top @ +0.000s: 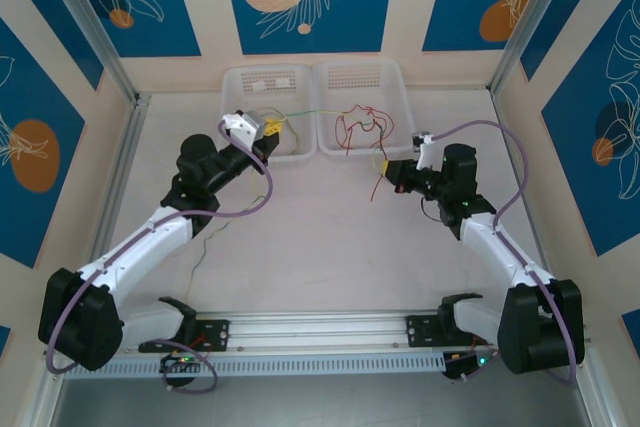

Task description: Untangle the cables

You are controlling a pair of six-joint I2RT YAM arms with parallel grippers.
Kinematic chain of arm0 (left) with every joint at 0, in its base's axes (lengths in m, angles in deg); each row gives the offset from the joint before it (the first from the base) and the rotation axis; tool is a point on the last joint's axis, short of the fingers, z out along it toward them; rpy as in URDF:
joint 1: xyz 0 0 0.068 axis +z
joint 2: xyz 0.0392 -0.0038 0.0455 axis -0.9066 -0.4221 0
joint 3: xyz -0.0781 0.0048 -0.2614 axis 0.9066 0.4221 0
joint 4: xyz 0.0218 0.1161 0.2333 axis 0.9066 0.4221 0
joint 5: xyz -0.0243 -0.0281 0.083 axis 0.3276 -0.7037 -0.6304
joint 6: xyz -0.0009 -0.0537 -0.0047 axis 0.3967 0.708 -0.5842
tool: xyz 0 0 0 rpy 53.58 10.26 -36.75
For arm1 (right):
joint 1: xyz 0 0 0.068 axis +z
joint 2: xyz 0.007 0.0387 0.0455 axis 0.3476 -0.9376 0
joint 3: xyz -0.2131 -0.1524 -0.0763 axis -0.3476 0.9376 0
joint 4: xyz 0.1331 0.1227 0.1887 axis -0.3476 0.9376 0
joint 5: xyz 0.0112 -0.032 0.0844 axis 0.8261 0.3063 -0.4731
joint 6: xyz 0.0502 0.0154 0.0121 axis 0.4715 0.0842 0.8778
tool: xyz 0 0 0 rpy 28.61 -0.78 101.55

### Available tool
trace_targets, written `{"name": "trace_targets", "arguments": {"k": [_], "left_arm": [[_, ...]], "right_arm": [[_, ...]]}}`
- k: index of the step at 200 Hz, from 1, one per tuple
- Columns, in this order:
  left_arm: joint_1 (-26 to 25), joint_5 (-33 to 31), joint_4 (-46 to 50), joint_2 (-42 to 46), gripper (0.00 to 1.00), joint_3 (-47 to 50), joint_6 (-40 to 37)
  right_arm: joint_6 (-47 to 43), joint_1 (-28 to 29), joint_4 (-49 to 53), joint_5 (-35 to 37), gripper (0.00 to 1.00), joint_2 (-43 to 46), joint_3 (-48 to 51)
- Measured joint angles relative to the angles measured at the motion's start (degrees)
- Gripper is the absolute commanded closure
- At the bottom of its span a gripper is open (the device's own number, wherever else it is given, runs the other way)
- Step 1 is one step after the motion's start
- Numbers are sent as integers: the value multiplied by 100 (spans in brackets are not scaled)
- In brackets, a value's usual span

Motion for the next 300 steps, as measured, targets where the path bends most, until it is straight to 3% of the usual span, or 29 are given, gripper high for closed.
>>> {"name": "trace_targets", "arguments": {"k": [37, 97, 180, 252, 300], "left_arm": [[4, -297, 26, 98, 100, 131, -50], [199, -566, 216, 435, 100, 540, -59], [317, -570, 385, 623, 100, 774, -42], [372, -442, 380, 719, 100, 861, 63], [874, -901, 166, 957, 100, 861, 254]], "right_arm": [[201, -238, 699, 791, 100, -87, -297], [973, -1329, 1906, 1740, 100, -520, -964], [1449, -1574, 3119, 2444, 100, -452, -1469], [1526, -2815, 4009, 2758, 100, 85, -1827], [1434, -4004, 4273, 3895, 100, 79, -2046]]}}
